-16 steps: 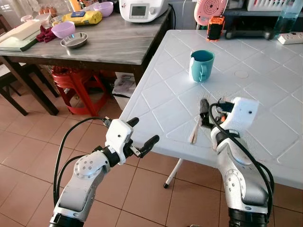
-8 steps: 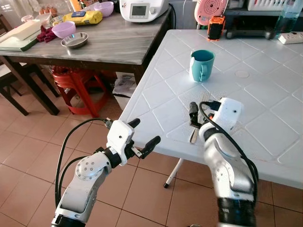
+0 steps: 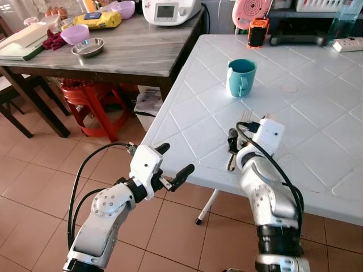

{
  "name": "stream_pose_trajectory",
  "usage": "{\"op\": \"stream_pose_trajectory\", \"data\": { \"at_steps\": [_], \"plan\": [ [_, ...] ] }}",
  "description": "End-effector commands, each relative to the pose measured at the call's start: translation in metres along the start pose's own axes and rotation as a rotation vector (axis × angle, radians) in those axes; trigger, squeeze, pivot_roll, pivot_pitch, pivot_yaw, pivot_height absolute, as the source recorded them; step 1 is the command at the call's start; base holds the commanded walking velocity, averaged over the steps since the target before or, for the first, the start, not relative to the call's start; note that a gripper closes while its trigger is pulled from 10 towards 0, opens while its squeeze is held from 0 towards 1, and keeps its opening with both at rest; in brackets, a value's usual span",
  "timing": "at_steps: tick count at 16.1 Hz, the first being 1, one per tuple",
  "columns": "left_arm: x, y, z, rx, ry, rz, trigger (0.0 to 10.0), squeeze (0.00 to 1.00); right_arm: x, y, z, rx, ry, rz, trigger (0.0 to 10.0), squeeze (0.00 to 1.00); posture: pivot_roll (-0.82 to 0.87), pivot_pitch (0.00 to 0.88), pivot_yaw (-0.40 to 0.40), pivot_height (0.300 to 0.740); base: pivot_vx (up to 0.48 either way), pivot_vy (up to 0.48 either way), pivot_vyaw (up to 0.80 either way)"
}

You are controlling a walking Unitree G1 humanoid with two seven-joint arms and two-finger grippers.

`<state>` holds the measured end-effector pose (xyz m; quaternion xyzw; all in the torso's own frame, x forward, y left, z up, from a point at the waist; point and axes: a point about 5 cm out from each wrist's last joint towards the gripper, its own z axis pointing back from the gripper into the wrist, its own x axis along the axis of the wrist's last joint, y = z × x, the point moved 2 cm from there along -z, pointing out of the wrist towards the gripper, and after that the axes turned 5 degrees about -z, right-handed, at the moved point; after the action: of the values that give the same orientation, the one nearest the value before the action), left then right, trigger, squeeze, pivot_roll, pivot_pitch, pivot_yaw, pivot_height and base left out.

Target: Setting the table

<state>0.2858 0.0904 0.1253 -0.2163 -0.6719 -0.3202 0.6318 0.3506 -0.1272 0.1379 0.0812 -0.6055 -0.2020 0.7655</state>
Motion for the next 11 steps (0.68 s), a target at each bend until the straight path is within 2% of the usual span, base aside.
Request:
{"op": "stream_pose_trajectory", "data": {
  "at_steps": [1, 5, 7, 11],
  "plan": [
    [-0.002, 0.0, 0.003, 0.006, 0.018, -0.012, 10.0, 0.0, -0.007, 0.006, -0.001, -0.004, 0.039, 0.019, 0.0, 0.0, -0.15, 0.141, 0.117, 0.74, 0.0, 0.0, 0.0],
    [-0.002, 0.0, 0.002, 0.005, 0.021, -0.006, 10.0, 0.0, -0.008, 0.009, -0.004, 0.004, 0.052, 0.05, 0.0, 0.0, -0.15, 0.142, 0.115, 0.74, 0.0, 0.0, 0.0],
    [-0.004, -0.002, 0.002, -0.001, 0.03, -0.003, 10.0, 0.0, -0.008, 0.014, -0.008, -0.007, 0.062, 0.162, 0.0, 0.0, -0.15, 0.143, 0.114, 0.74, 0.0, 0.0, 0.0],
    [-0.004, -0.003, 0.002, -0.002, 0.033, 0.0, 10.0, 0.0, -0.005, 0.022, -0.013, 0.021, 0.067, 0.216, 0.5, 0.0, -0.14, 0.144, 0.112, 0.74, 0.0, 0.0, 0.0]
  ]
}}
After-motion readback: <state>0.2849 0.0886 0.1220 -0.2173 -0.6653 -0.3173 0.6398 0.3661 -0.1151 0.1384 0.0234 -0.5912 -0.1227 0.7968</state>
